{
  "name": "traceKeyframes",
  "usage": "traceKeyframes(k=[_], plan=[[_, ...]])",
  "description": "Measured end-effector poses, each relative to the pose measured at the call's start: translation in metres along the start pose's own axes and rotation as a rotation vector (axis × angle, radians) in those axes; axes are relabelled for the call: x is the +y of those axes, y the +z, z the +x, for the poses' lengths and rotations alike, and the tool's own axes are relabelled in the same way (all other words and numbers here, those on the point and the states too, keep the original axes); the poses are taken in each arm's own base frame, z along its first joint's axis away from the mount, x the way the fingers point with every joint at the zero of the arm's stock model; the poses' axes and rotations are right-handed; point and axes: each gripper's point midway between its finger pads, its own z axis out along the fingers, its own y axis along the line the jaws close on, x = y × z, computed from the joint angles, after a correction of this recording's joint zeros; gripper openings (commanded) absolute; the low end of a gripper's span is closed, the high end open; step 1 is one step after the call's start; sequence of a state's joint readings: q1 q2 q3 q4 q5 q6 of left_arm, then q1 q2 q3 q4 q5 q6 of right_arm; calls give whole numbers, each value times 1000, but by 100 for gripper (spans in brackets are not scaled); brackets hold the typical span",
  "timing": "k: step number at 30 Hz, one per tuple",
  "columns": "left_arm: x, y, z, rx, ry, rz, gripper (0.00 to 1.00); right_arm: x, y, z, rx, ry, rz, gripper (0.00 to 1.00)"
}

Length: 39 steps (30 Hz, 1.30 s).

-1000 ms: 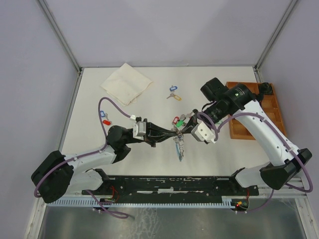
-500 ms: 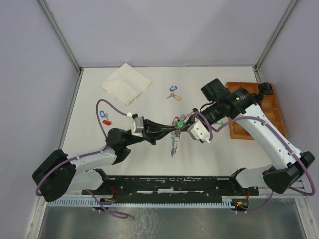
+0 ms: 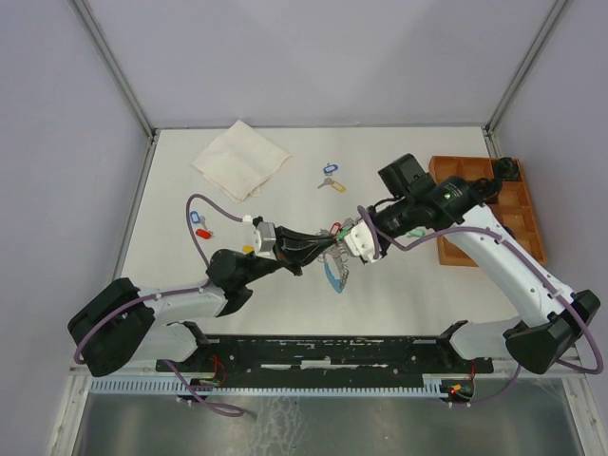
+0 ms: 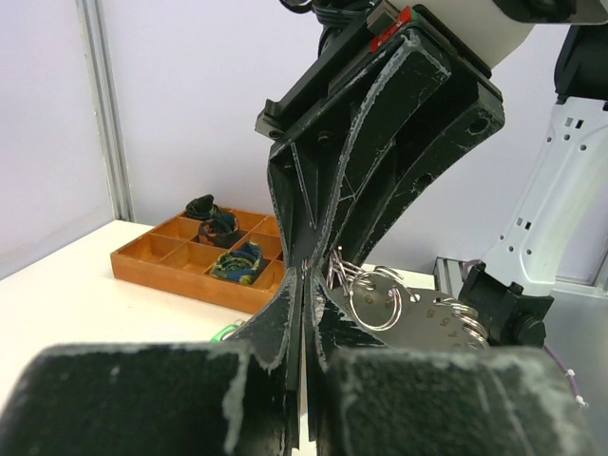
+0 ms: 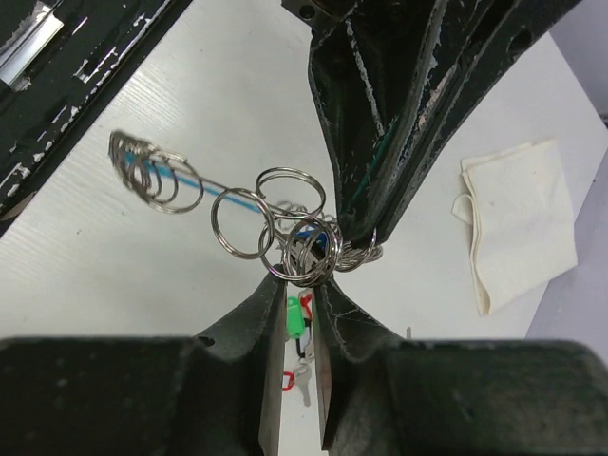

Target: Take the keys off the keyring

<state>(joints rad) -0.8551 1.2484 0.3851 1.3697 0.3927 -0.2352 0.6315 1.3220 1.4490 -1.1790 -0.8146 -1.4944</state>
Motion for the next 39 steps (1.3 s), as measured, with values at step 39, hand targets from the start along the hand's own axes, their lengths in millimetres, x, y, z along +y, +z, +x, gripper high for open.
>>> traceKeyframes(k=[39], plan=[[-12,-1,-16,-49,29,55,3,-24,-16,-24,-199,665,150,38]])
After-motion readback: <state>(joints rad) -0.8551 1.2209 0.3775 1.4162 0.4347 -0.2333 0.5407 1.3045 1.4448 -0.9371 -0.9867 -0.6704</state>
